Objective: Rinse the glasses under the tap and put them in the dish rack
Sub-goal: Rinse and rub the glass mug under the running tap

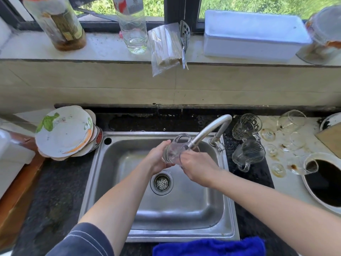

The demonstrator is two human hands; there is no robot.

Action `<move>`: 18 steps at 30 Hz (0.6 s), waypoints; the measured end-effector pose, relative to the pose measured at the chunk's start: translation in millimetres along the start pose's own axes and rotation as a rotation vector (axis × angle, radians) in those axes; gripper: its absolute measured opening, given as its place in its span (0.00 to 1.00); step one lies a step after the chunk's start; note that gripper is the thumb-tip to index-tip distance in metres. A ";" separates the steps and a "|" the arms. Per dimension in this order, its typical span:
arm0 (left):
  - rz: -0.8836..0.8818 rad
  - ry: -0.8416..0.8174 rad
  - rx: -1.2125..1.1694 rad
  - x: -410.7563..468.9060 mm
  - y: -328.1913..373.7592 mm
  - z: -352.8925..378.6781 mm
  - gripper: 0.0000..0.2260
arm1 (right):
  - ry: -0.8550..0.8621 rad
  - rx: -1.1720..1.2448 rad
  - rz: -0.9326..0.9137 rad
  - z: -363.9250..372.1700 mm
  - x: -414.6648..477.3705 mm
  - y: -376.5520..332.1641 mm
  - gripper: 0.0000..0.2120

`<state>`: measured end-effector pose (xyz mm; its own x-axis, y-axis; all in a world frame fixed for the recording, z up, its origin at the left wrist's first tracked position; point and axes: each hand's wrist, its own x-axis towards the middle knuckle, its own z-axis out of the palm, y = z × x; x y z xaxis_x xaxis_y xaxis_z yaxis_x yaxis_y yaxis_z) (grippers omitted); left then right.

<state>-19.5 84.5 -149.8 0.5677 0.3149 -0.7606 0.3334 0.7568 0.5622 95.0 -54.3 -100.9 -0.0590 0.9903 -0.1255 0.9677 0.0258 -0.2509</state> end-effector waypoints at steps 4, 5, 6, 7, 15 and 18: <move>-0.012 0.079 0.039 -0.3 7.2 -14.7 0.13 | 0.161 0.005 -0.209 2.4 -24.6 15.9 0.20; -0.024 0.077 0.056 -1.5 7.6 -12.0 0.13 | 0.153 -0.005 -0.215 2.0 -21.6 14.8 0.19; -0.035 0.065 0.088 -2.0 6.6 -7.5 0.13 | 0.126 0.007 -0.191 1.0 -14.9 11.1 0.19; -0.044 0.051 0.117 -2.3 6.0 -3.1 0.13 | 0.121 0.004 -0.168 2.6 -7.8 7.1 0.20; -0.162 0.033 0.275 -9.3 9.2 -6.7 0.16 | 0.220 -0.058 -0.291 8.0 -11.7 13.5 0.14; -0.163 0.002 0.229 -16.1 7.0 -5.7 0.21 | 0.225 0.012 -0.240 4.6 1.5 6.9 0.07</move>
<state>-30.6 88.0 -135.5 0.4909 0.2013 -0.8476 0.5820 0.6482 0.4910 100.5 -53.3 -107.3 -0.2282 0.9615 0.1532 0.9296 0.2620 -0.2594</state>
